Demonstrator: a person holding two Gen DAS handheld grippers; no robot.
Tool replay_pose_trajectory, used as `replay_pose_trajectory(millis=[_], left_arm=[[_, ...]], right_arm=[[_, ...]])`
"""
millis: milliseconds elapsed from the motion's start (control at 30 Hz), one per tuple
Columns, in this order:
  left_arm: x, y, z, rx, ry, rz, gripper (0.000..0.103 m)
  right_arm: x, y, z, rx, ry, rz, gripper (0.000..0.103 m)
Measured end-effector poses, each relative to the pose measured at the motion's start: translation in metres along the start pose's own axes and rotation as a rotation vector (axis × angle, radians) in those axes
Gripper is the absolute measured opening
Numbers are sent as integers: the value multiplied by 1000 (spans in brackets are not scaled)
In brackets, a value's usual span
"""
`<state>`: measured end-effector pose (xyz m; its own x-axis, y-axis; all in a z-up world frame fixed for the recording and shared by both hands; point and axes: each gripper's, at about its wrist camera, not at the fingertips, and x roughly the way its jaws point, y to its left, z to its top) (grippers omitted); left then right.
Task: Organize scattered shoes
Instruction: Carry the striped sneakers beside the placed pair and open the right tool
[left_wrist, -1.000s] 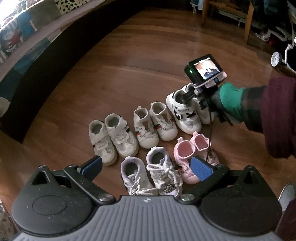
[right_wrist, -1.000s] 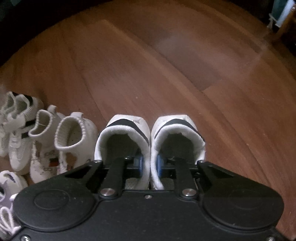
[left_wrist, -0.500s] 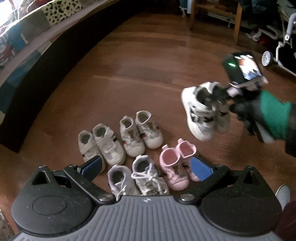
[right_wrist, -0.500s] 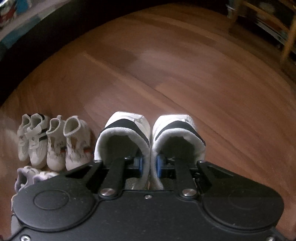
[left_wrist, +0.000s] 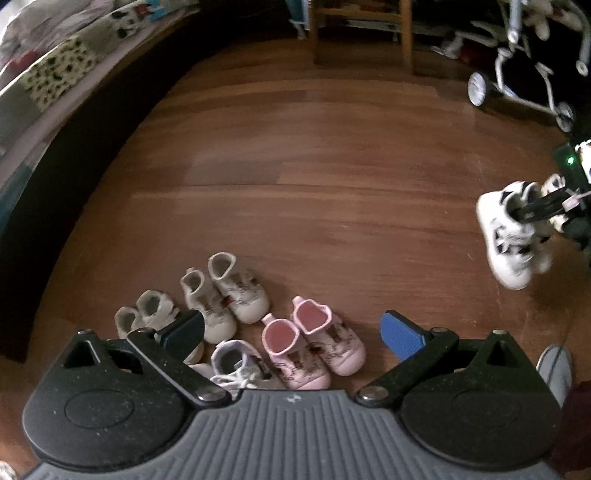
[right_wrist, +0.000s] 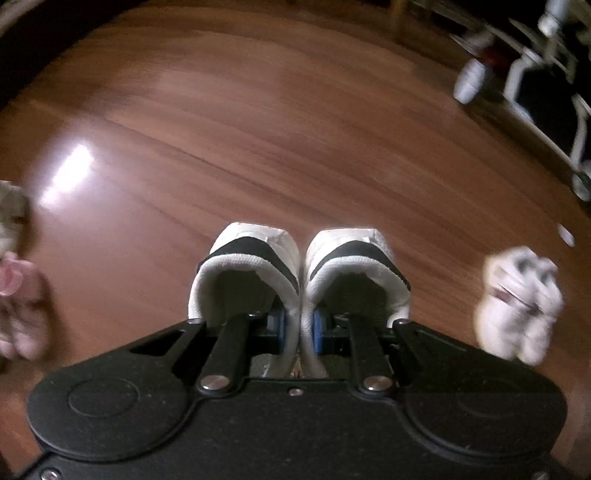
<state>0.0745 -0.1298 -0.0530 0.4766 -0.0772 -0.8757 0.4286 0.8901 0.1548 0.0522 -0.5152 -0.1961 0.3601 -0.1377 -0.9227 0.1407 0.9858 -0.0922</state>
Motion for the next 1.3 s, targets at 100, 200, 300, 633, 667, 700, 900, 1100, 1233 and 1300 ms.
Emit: replay_pose_trajectory(millis=[100,200,300,633,667,700,900,1100,1233,1300], left_arm=[[9,-9,0,15,30,-10,102],[19,-17,0,26,64,-20,102],[29,-25,0,38,97,-30,102],[54,-36,-3,35,187,-56,102],[57,-37,-4,33,195,-58,102],[59,-37,-4,30,203,-60,103],[70,-40,-7,18,248,-71,102],[73,-40,-7,14,262,-68,102],[71,-40,-4,12,255,-67,102],[69,-41,-3,16,243,-70,103]], right_arm=[[17,-38,-8,46,21,-31,14],[42,-67,-9,89,38,-41,14],[62,-90,-6,116,43,-34,14],[120,-122,29,149,55,8,14],[125,-123,32,142,61,2,14],[129,-125,35,135,66,-3,14],[145,-135,53,88,60,-37,14],[148,-141,64,103,44,-58,16],[151,-149,67,181,62,-83,42],[146,-151,66,198,59,-95,54]])
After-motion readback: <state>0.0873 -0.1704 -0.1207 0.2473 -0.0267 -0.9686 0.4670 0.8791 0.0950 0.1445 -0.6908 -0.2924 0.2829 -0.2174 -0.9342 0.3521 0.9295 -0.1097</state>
